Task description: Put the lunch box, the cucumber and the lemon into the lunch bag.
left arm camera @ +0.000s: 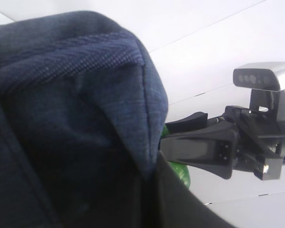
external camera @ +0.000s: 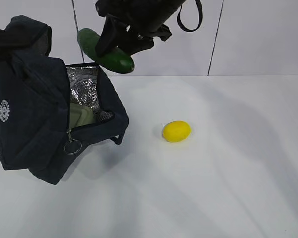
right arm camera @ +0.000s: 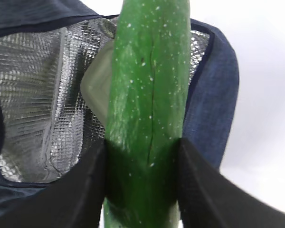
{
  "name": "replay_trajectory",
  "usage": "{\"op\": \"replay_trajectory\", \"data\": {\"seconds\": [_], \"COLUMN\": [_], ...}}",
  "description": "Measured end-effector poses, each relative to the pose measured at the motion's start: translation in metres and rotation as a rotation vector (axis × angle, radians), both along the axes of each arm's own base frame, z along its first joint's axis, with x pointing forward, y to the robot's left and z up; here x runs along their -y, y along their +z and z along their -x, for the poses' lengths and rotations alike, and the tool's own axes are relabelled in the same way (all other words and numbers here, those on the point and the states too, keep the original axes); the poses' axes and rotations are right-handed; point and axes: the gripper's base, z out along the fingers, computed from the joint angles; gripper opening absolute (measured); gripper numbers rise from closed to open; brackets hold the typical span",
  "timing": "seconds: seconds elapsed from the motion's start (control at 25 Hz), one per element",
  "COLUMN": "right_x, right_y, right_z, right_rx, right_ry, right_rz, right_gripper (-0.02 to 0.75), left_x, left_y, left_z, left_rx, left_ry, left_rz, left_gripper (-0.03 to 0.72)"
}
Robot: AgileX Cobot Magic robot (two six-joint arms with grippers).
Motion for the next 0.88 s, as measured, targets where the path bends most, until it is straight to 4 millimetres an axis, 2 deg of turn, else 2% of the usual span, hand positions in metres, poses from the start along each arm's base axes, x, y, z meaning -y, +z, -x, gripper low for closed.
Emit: {"op": "replay_trajectory", "data": {"seconds": [0.36, 0.88], "right_x": [-0.032, -0.038], "right_y": [-0.001, -0.001], "right_z": [0.022, 0.026], "right_rx": [0.009, 0.014], "right_ry": [0.08, 0.096], "right_rz": [0.016, 0.025], "right_gripper": [0.33, 0.328], "left_x": [0.001, 0.008], "left_y": [0.001, 0.009], "left_z": [0.001, 0.006], "left_rx": [0.006, 0.039], "left_ry": [-0.018, -0.118], "left_rz": [0.008, 0.049], "left_gripper": [-0.007, -0.007]}}
